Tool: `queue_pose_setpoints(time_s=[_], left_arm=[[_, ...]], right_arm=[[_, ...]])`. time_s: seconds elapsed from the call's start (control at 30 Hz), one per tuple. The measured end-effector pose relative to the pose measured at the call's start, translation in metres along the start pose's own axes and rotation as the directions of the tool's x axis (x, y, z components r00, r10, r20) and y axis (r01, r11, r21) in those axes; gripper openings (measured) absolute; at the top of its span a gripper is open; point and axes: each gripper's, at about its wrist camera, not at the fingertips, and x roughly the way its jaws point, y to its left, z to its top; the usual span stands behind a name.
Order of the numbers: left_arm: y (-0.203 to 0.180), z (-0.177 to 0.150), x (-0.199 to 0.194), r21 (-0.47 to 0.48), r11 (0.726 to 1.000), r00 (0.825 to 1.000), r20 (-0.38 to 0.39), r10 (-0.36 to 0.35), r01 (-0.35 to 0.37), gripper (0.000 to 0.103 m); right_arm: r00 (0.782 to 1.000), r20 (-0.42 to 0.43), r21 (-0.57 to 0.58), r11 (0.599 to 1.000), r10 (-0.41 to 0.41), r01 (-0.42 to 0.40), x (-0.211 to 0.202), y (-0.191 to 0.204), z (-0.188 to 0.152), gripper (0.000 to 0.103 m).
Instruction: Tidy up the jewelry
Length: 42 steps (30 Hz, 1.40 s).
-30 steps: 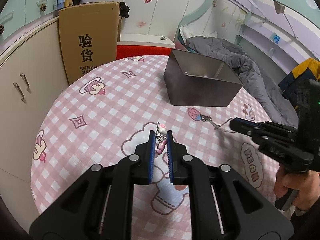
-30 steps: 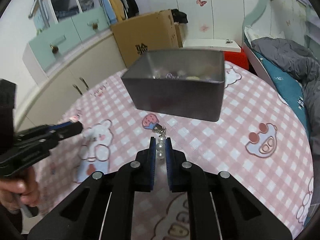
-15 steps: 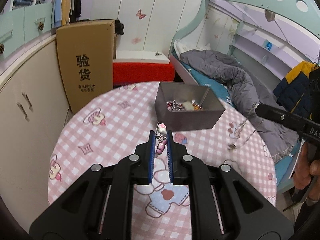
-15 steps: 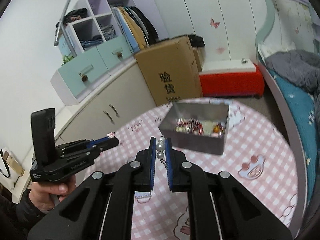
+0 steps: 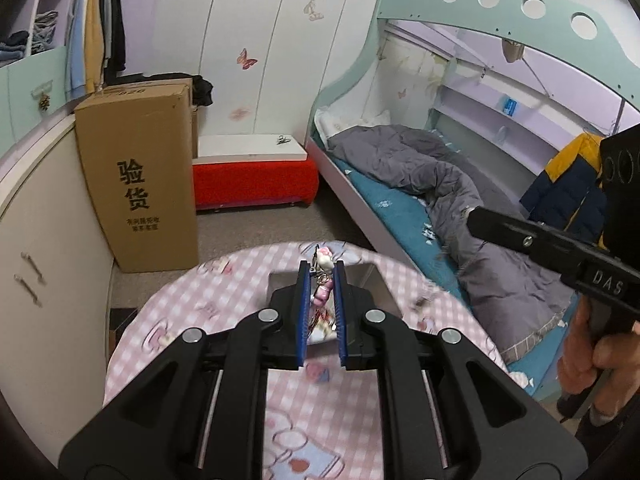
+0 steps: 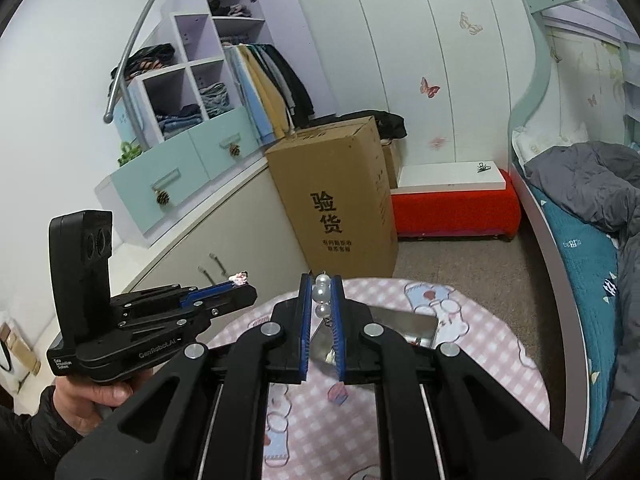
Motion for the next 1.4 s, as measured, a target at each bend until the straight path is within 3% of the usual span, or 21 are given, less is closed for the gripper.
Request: queue_pose_setpoints(time_s=[0.27,0.6,0.63,0.67,0.73,0.77,0.8,0.87,1.13,1.4], left_arm=[[-0.014,0.028,0.026,0.037,0.999,1.0,-0.003,0.023,-0.023,0.011],[-0.018,0.026,0.069,0.054,0.997,0.997,-0.06,0.057,-0.054,0.012],[-0.018,0.025,0.072,0.055,0.997,0.996,-0.065,0.065,-0.062,0.013],[-0.017,0.023,0.075,0.056,0.995,0.994,-0.076,0.085,-0.081,0.017],[-0.014,0.022,0.078,0.054,0.98,0.978,-0.078,0.194,-0.19,0.059],[-0.012,0.022,0.076,0.047,0.971,0.969,-0.071,0.238,-0.235,0.071],[-0.008,0.022,0.071,0.033,0.97,0.969,-0.049,0.241,-0.24,0.085],[-0.003,0.023,0.059,0.007,0.973,0.973,-0.016,0.229,-0.229,0.092],[0.001,0.017,0.02,-0.016,0.959,0.958,0.026,0.284,-0.284,0.094],[-0.011,0.004,-0.051,0.004,0.937,0.931,0.119,0.345,-0.348,0.095]], right_arm=[[0.998,-0.023,0.015,0.998,-0.052,0.053,0.028,-0.021,0.014,0.008],[0.987,-0.148,0.104,0.991,-0.063,0.079,0.078,-0.056,-0.009,0.012],[0.985,-0.157,0.111,0.99,-0.071,0.089,0.08,-0.059,-0.012,0.024],[0.983,-0.163,0.125,0.986,-0.09,0.111,0.082,-0.063,-0.015,0.051],[0.98,-0.148,0.167,0.973,-0.136,0.16,0.078,-0.071,-0.018,0.088],[0.981,-0.13,0.196,0.966,-0.142,0.166,0.074,-0.076,-0.018,0.096],[0.981,-0.126,0.212,0.962,-0.145,0.17,0.071,-0.078,-0.019,0.096],[0.972,-0.144,0.226,0.951,-0.184,0.213,0.066,-0.082,-0.02,0.096],[0.974,-0.107,0.243,0.945,-0.2,0.22,0.042,-0.068,-0.009,0.096],[0.966,-0.018,0.178,0.949,-0.259,0.258,-0.012,-0.022,0.002,0.096]])
